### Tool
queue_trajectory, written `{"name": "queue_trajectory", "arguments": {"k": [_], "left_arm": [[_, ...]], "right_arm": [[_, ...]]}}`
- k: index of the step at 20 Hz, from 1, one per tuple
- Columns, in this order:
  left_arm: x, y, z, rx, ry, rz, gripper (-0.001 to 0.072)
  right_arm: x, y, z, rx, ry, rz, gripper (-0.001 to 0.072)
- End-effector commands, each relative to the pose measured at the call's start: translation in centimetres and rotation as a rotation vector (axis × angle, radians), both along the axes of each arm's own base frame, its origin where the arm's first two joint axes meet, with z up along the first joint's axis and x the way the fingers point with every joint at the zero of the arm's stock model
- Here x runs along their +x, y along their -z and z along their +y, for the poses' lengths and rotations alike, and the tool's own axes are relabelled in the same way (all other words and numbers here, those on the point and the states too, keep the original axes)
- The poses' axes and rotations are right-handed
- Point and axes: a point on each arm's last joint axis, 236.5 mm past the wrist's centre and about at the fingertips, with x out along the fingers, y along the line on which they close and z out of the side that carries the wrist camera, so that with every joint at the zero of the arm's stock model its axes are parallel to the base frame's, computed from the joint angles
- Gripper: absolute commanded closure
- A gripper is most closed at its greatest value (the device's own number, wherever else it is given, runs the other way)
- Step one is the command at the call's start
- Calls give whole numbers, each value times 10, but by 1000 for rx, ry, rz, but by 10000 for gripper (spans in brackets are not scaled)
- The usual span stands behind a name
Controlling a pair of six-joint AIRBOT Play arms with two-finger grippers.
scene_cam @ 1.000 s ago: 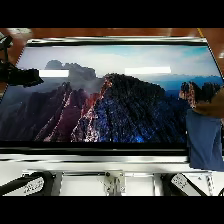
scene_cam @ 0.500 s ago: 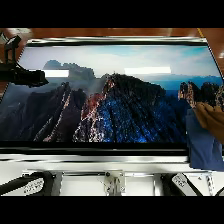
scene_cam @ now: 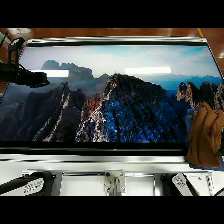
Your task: Fold the shirts.
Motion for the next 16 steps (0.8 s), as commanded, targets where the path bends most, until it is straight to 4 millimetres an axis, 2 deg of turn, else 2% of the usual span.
{"name": "queue_trajectory", "arguments": {"k": [1,2,3,4,5,6,7,8,10,12,14,16], "left_arm": [[-2,1,-9,15,40,-3,670],[-4,5,-14,40,56,10,671],[-8,15,-16,89,51,47,671],[-17,29,-14,158,41,108,671],[-29,47,-10,253,42,192,670],[-42,62,-9,336,68,271,627],[-53,75,-15,380,106,334,382],[-57,85,-27,394,142,366,-1],[-51,97,-47,399,189,352,6],[-35,92,-73,327,205,261,6],[-24,86,-90,252,203,201,6],[-22,86,-92,243,203,195,6]], "right_arm": [[85,-52,-35,-160,-21,-362,33],[136,-83,-30,-171,-43,-572,34],[184,-114,-11,-156,-103,-756,34],[220,-136,15,-134,-181,-875,34],[245,-146,46,-114,-272,-926,34],[262,-142,84,-92,-395,-915,33],[268,-130,118,-79,-525,-854,34],[268,-109,149,-54,-618,-755,33],[263,-70,189,1,-705,-594,32],[252,-40,212,80,-754,-470,32],[246,-25,222,119,-776,-405,32],[247,-22,225,122,-786,-400,32]]}}
